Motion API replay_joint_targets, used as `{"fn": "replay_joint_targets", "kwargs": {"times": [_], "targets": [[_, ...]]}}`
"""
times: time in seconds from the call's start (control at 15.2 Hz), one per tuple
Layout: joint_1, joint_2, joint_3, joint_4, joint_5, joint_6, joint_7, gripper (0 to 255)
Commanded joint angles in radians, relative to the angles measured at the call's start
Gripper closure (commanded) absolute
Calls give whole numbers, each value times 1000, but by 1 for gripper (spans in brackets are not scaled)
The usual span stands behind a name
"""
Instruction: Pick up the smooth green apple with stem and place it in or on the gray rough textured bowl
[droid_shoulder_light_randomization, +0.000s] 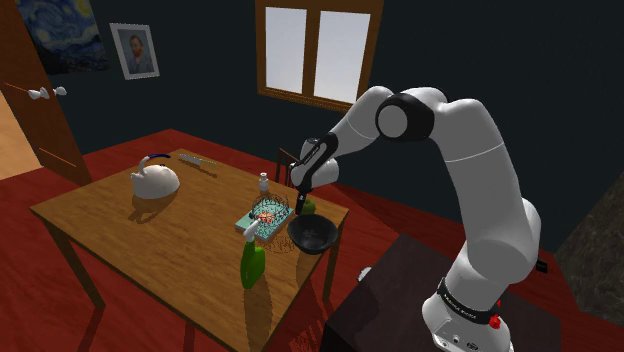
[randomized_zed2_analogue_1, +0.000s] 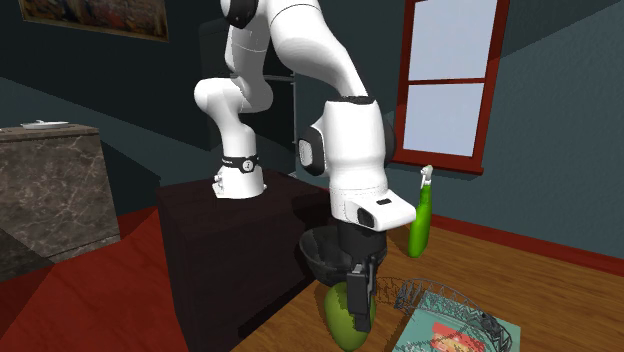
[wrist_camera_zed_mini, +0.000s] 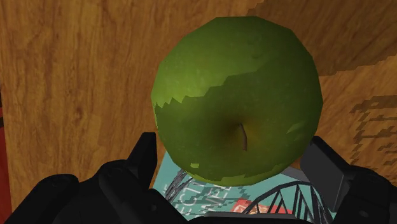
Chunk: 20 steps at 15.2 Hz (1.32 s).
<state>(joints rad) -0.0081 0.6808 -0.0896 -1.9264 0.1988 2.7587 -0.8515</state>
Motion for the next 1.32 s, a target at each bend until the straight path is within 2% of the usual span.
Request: {"fn": "replay_joint_targets", "kwargs": {"times": [0.0, 0.07, 0.66, 1.25], "targets": [[0, 0, 0, 0, 0, 0, 0, 0], [0, 0, 0, 0, 0, 0, 0, 255], [0, 0, 0, 0, 0, 0, 0, 255], [17, -103, -22, -27, -18, -76, 16, 255]]}}
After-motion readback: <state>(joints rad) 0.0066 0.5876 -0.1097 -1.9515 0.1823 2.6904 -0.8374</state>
